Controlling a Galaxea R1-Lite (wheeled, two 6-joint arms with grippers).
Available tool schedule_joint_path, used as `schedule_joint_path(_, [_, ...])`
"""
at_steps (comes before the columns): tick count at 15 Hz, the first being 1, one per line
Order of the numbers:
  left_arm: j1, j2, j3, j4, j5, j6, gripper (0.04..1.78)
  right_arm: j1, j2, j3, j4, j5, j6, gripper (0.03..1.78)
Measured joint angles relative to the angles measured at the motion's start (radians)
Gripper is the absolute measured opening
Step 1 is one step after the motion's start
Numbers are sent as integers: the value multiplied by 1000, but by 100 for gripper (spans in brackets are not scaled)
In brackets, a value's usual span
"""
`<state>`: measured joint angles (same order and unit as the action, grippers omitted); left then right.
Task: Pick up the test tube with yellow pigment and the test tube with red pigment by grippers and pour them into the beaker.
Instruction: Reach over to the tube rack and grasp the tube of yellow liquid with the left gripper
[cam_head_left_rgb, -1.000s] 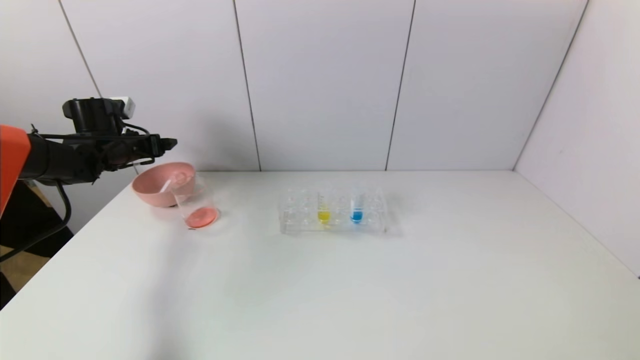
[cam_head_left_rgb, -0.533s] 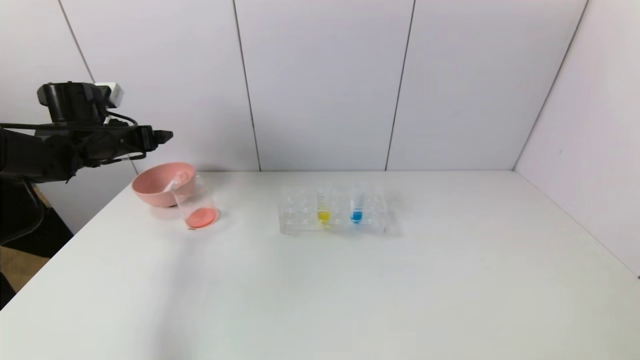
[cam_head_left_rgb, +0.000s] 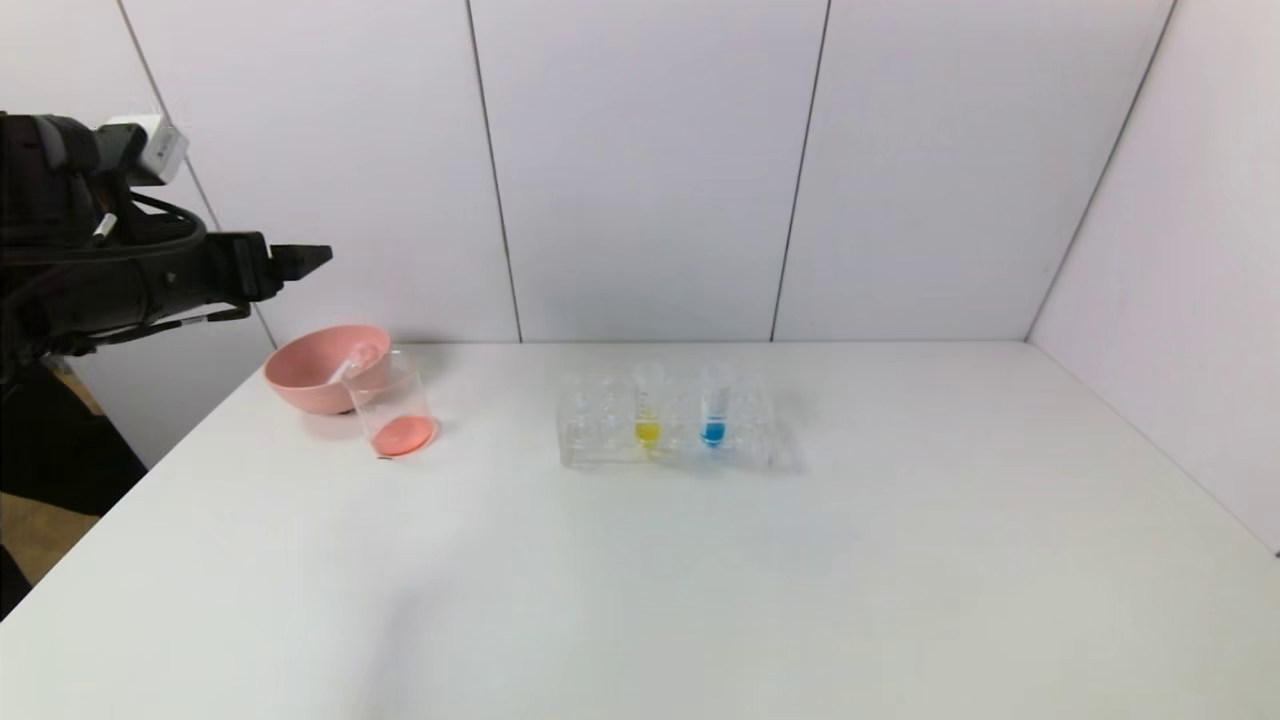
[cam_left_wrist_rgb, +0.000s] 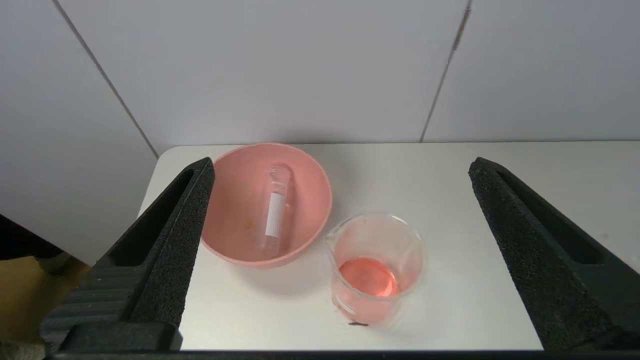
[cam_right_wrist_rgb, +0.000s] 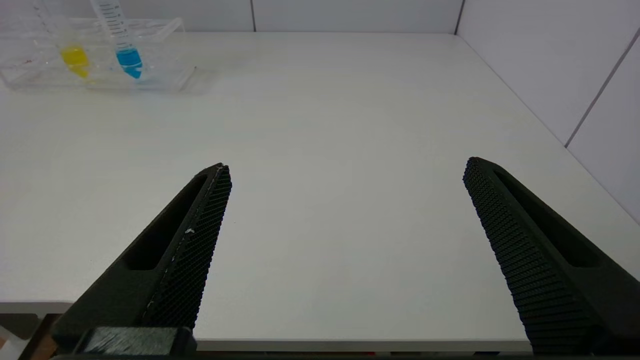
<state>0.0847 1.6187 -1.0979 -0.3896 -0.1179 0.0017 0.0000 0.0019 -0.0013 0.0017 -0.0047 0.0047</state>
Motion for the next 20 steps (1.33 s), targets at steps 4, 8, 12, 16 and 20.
schedule_joint_path(4, [-48, -196, 143, 1, -30, 0, 177, 0, 0, 0, 0, 0, 0, 170])
schedule_joint_path(8, [-133, -366, 271, 1, -35, 13, 177, 0, 0, 0, 0, 0, 0, 170])
schedule_joint_path(12, [-223, -477, 368, 0, -81, 21, 177, 0, 0, 0, 0, 0, 0, 170])
schedule_joint_path(16, [-297, -514, 431, -2, -97, 31, 177, 0, 0, 0, 0, 0, 0, 170])
schedule_joint_path(20, [-369, -507, 475, -1, -117, 34, 177, 0, 0, 0, 0, 0, 0, 170])
